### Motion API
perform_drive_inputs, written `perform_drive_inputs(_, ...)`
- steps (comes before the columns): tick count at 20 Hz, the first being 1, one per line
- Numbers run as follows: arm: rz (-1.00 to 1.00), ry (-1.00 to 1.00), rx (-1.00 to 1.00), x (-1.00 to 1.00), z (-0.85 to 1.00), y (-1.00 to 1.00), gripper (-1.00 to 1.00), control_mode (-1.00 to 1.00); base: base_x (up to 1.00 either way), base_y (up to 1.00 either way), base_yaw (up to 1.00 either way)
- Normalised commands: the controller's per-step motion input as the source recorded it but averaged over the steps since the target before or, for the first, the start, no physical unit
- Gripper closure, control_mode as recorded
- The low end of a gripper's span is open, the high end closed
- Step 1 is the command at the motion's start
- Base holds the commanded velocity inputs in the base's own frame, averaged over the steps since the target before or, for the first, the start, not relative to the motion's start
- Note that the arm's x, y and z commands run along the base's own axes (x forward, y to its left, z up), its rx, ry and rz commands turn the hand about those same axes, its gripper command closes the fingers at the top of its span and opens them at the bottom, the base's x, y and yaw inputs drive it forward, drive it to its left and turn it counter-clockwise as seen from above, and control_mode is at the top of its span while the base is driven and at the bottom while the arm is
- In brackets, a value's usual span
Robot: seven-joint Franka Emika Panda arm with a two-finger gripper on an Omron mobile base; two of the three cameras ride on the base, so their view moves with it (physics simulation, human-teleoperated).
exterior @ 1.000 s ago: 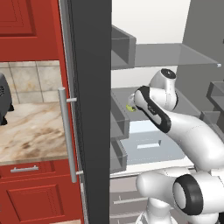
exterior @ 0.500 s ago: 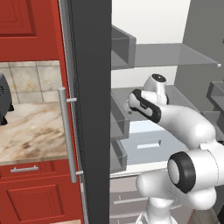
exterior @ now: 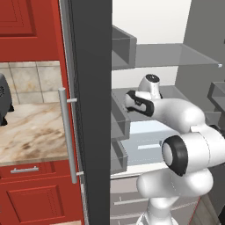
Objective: Grab the lemon wedge and garlic from the fridge, place them in the blender, close the lid, and turn on the blender to create a marinade.
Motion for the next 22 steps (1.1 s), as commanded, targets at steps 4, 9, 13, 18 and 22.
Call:
perform_drive_inputs(4, 0.00, 0.00, -0.01, 0.31, -0.07, 0.00, -1.00, -1.00, 0.00, 0.00, 0.00)
perform_drive_inputs(9, 0.00, 0.00, 0.00, 0.28, -0.22, -0.01, -1.00, -1.00, 0.00, 0.00, 0.00)
perform_drive_inputs(13, 0.00, 0.00, 0.00, 0.35, -0.26, -0.08, -1.00, -1.00, 0.00, 0.00, 0.00)
perform_drive_inputs(18, 0.00, 0.00, 0.00, 0.27, -0.26, -0.06, -1.00, -1.00, 0.00, 0.00, 0.00)
perform_drive_inputs(22, 0.00, 0.00, 0.00, 0.23, -0.31, 0.00, 1.00, -1.00, 0.00, 0.00, 0.00)
